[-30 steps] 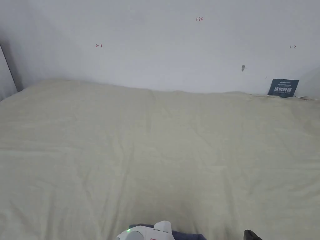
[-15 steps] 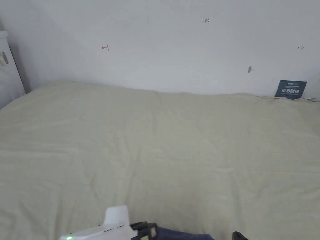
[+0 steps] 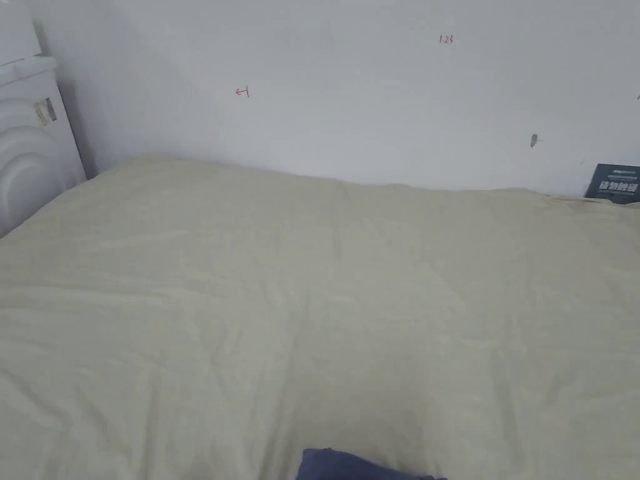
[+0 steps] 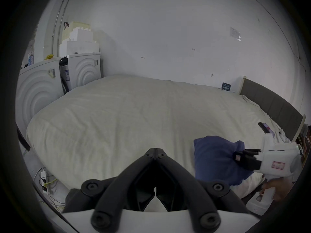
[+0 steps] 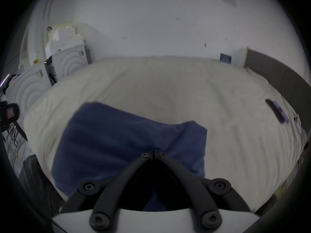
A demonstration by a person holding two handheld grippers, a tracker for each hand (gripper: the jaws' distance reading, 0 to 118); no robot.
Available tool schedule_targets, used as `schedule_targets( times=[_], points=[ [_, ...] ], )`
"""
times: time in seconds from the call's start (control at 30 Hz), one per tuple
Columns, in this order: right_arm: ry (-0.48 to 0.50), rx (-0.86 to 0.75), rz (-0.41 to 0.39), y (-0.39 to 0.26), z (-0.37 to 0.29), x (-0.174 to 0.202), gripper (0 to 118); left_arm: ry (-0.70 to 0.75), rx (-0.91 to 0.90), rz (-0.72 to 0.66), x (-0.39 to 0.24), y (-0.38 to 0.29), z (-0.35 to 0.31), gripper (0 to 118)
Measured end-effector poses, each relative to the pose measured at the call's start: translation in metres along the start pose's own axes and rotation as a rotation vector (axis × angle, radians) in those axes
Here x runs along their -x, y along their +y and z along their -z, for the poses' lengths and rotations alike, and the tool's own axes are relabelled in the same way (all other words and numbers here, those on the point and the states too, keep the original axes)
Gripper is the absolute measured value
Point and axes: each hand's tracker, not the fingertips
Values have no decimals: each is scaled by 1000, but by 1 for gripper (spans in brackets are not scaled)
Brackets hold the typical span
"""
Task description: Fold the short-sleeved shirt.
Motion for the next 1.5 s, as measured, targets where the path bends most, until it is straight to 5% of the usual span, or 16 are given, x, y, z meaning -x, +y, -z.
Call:
schedule_targets(
  times=[0.17, 0.33, 0.4, 0.5, 0.63, 0.93, 0.97, 1.03, 1.13, 1.5],
  points=[
    [-48, -5, 13, 7, 2, 9, 0, -45, 58, -3, -6, -11, 13, 0],
    [-32, -2, 28, 7, 2, 4, 0, -295, 164, -115, -4, 1, 48, 4],
    [-22, 0, 39, 8, -1, 3, 0, -356, 212, -101, -6, 7, 68, 22],
    [-18, -1, 39, 7, 0, 2, 0, -496, 309, -134, -4, 14, 98, 71],
    [-16, -9, 29, 6, -2, 3, 0, -654, 419, -176, -4, 19, 137, 87],
    [-14, -19, 18, 7, -9, 5, 0, -832, 608, -276, -14, 10, 201, 80],
    [-15, -19, 19, 7, -9, 6, 0, -805, 622, -241, -22, 10, 204, 75],
    [-15, -19, 20, 6, -8, 5, 0, -770, 601, -141, -31, 11, 201, 45],
    [-15, -27, 4, 6, -10, 5, 0, -784, 647, -225, -25, 14, 206, 32],
    [-37, -174, -9, 2, -37, -15, 1, -860, 598, -177, -23, 51, 183, 19]
  ],
)
